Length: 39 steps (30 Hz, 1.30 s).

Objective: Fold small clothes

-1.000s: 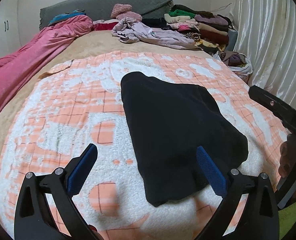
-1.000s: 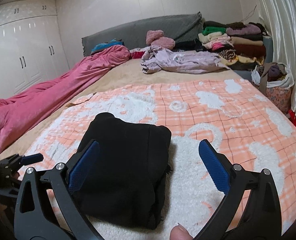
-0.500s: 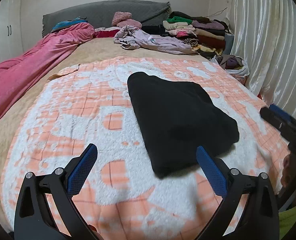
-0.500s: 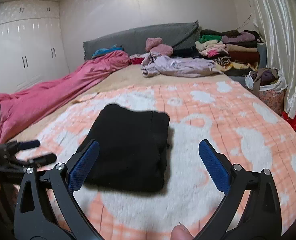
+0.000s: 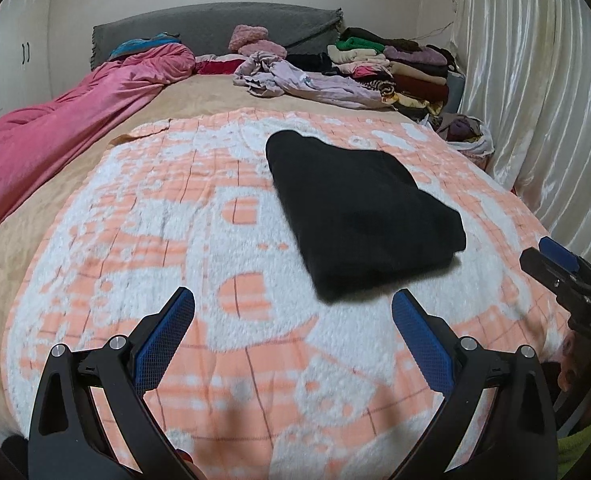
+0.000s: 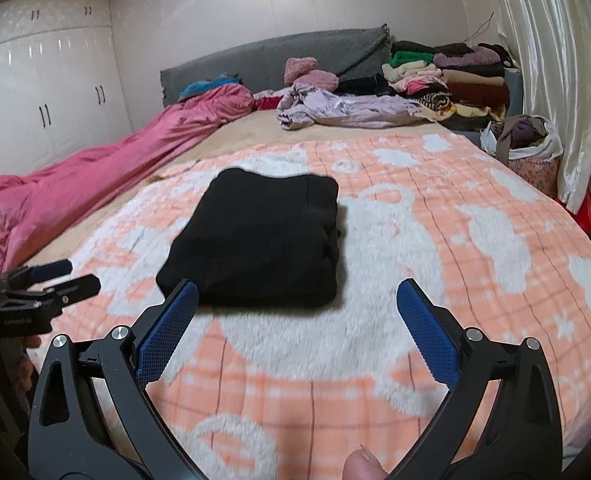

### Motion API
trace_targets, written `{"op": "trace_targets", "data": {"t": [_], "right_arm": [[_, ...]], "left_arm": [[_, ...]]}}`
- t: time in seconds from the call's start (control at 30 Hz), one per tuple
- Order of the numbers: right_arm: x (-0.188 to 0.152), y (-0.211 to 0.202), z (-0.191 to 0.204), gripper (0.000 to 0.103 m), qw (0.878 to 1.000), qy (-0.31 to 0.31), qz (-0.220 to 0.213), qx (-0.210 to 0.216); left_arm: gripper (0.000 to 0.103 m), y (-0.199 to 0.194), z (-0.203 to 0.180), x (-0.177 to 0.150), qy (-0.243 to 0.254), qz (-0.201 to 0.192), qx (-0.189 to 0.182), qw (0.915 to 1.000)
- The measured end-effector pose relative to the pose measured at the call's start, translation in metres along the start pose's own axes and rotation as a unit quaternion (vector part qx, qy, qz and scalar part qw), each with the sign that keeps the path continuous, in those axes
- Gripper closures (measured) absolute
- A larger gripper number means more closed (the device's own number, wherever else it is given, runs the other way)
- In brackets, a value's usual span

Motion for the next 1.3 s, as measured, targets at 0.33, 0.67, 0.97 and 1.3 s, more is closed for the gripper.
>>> {"op": "trace_targets", "data": {"t": [0.33,0.67,0.97,1.3], "right_arm": [[-0.034,0.007,0.001,0.009,0.998,0.017,0.051,-0.031],[-0.043,0.015,0.005,0.009,0.997,0.013,0.064,-0.043],[-0.042,0.015,0.006,0.009,0.997,0.011,0.063,-0.041],[-0.042,0.014,0.007,0.009,0.997,0.01,0.063,-0.042]], "left_arm": [[0.004,0.003,0.009,-0.029,-0.018,0.023,0.002,0.9996],[0.004,0.009,0.011,-0.036,-0.022,0.036,0.006,0.9991],[0.004,0.009,0.012,-0.035,-0.024,0.035,0.008,0.9991],[0.004,0.007,0.012,-0.034,-0.025,0.034,0.006,0.9991]]}}
Point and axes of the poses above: each gripper's, at about its wrist camera, not at the fingertips, and y roughly the way its jaws point, z to its left, x to its top, the point moved 4 cm from there along y, roughly the way its jaws point, and after that the axes turned 4 degrees about z, right-handed, at the moved point
